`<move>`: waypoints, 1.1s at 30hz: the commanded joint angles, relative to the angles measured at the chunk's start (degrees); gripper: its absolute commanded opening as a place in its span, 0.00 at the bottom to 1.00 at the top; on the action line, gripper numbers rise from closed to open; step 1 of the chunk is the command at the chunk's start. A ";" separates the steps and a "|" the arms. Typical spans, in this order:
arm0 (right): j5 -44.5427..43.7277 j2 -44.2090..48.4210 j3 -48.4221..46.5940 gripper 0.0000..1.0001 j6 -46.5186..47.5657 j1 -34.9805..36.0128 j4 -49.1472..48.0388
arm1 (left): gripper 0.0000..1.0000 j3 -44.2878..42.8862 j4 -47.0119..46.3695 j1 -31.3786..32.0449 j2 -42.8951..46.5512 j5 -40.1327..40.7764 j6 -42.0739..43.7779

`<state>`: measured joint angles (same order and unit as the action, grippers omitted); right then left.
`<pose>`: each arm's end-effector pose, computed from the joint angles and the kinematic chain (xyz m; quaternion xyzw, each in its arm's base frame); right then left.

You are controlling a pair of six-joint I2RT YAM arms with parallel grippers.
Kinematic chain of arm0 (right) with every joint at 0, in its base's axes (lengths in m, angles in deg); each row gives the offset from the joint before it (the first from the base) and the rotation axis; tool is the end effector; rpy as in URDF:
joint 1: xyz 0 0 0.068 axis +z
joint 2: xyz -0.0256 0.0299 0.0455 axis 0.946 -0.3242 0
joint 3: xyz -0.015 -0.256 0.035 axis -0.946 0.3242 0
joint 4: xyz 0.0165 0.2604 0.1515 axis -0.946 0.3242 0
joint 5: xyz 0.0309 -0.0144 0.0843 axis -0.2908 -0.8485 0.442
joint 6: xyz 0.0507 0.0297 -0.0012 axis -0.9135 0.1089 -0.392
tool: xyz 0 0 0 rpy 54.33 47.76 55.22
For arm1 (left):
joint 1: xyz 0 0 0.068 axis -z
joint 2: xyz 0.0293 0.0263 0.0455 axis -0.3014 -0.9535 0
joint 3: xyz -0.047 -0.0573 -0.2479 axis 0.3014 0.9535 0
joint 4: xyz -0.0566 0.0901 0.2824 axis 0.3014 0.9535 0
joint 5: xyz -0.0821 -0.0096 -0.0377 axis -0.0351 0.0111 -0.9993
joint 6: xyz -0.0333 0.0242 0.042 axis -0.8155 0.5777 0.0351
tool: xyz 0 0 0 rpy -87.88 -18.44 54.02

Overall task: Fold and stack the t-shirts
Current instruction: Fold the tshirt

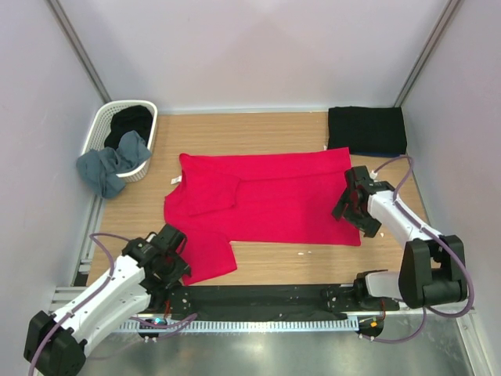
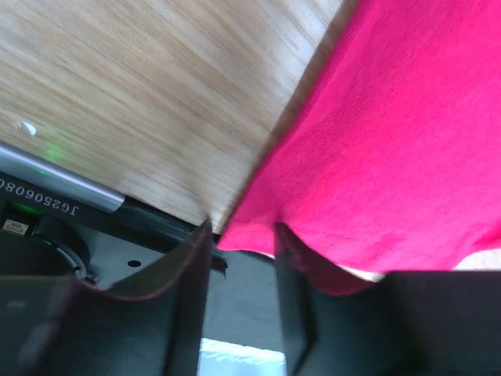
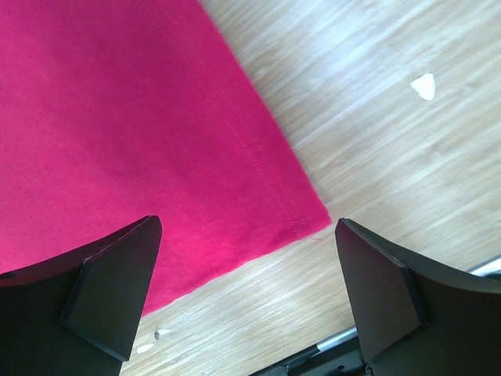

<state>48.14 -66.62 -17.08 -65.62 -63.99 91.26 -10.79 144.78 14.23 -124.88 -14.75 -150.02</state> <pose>0.2580 0.0203 0.1489 0.2999 0.9373 -0.0806 0.1581 0.1215 -0.0725 0.1216 -0.4020 0.9119 -0.0499 0.0662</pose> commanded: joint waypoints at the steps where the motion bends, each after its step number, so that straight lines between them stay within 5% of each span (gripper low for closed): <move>1: -2.95 3.94 0.21 0.99 -1.61 -1.99 3.07 | 0.36 1.79 -0.33 0.22 0.89 -0.81 -0.78; 10: 0.29 4.82 1.70 1.00 -4.68 -6.21 2.98 | 0.00 0.21 -0.68 0.22 -0.95 0.07 0.36; 23: -2.07 10.09 8.74 0.99 -13.90 -8.06 0.69 | 0.00 -5.95 -1.11 0.22 -0.61 5.34 3.35; 33: 0.48 12.56 12.96 0.79 -18.40 -8.67 -1.50 | 0.00 -7.61 -1.91 0.22 0.63 7.71 5.72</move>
<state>48.97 -55.32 -4.01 -81.22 -72.45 91.46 -15.55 143.52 14.29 -124.56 -10.06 -145.78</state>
